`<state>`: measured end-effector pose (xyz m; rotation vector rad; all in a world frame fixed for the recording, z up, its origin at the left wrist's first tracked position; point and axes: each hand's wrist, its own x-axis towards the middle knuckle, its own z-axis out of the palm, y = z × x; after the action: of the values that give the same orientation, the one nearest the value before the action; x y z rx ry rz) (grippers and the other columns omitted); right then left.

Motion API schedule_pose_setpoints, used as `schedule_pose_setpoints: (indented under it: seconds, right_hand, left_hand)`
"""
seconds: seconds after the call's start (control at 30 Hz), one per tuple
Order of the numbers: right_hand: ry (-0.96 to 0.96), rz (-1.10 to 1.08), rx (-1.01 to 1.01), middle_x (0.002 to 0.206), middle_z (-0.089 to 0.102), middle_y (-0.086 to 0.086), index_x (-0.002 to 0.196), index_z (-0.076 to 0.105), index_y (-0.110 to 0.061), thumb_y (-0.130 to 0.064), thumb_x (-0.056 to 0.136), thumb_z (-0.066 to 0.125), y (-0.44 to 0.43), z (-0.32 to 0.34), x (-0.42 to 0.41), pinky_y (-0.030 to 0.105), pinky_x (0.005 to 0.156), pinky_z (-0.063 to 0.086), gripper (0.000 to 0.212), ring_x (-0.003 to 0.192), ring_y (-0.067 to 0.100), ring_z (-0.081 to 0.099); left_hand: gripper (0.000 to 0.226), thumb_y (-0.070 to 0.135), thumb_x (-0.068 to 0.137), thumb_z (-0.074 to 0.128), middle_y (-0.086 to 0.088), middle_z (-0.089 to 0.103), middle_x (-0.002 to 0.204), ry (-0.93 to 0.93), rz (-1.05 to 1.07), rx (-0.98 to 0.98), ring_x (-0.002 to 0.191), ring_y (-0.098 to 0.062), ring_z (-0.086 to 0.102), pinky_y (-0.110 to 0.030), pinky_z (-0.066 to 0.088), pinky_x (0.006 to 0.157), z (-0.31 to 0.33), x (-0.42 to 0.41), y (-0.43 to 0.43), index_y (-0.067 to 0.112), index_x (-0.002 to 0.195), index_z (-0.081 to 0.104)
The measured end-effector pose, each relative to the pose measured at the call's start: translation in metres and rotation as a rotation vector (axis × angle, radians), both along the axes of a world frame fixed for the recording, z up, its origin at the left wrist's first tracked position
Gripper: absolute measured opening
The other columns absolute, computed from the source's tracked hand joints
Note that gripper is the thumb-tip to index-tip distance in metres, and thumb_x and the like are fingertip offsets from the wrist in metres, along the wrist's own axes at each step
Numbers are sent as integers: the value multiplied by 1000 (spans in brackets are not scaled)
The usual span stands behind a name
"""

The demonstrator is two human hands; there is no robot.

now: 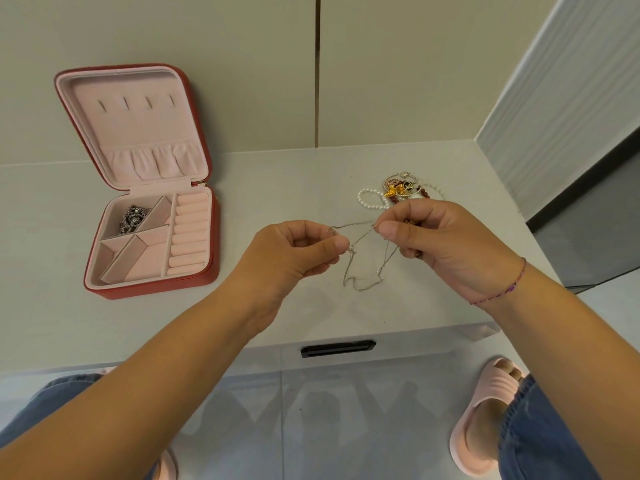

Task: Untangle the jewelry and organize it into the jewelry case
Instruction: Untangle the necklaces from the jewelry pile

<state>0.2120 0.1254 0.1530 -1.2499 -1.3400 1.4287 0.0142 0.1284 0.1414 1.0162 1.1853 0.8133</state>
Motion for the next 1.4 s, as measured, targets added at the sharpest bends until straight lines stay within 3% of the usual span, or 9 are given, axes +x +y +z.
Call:
schedule_pose_setpoints:
  seconds: [0.13, 0.23, 0.43, 0.87, 1.17, 1.4]
  right_hand:
    - [1, -2, 0, 69, 60, -7, 73, 73, -21, -31, 61, 71, 0, 0, 0, 23, 60, 35, 17, 63, 7, 44]
    - [7, -3, 2, 68, 59, -6, 73, 73, -21, -29, 62, 71, 0, 0, 1, 23, 60, 35, 13, 63, 10, 41]
    - [14, 14, 9, 66, 59, -9, 72, 73, -21, -22, 70, 75, 0, -1, 3, 21, 58, 35, 4, 62, 11, 41]
    - [42, 45, -20, 61, 49, -3, 67, 68, -20, -17, 71, 64, 0, 2, 5, 20, 57, 35, 7, 59, 10, 40]
    - [200, -40, -85, 78, 51, 4, 66, 57, -14, -14, 71, 52, 6, 1, 11, 24, 58, 34, 7, 67, 11, 48]
    - [97, 56, -67, 86, 54, 2, 64, 58, -18, -14, 71, 52, 3, 1, 11, 24, 66, 35, 10, 77, 9, 48]
  left_hand:
    - [28, 31, 60, 76, 3, 74, 83, 61, 17, 38, 74, -2, 63, -24, 49, 82, 0, 1, 1, 12, 81, 72]
    - [26, 25, 72, 76, -4, 75, 90, 92, 32, 58, 80, -7, 64, -23, 49, 82, -2, 1, 1, 6, 89, 71]
    - [9, 18, 78, 73, -3, 74, 76, 53, 81, 36, 71, -9, 65, -22, 52, 72, -4, 1, 2, 11, 82, 70]
    - [10, 20, 79, 71, 2, 71, 68, -33, 160, -41, 64, -6, 64, -16, 50, 62, -5, -2, 6, 12, 85, 69]
    - [7, 20, 80, 71, 2, 70, 68, -22, 147, -31, 66, -7, 64, -20, 49, 66, -7, -3, 6, 14, 83, 68]
    - [6, 20, 83, 67, 2, 72, 73, -75, 146, -12, 67, -6, 65, -19, 48, 67, -5, -4, 8, 14, 84, 67]
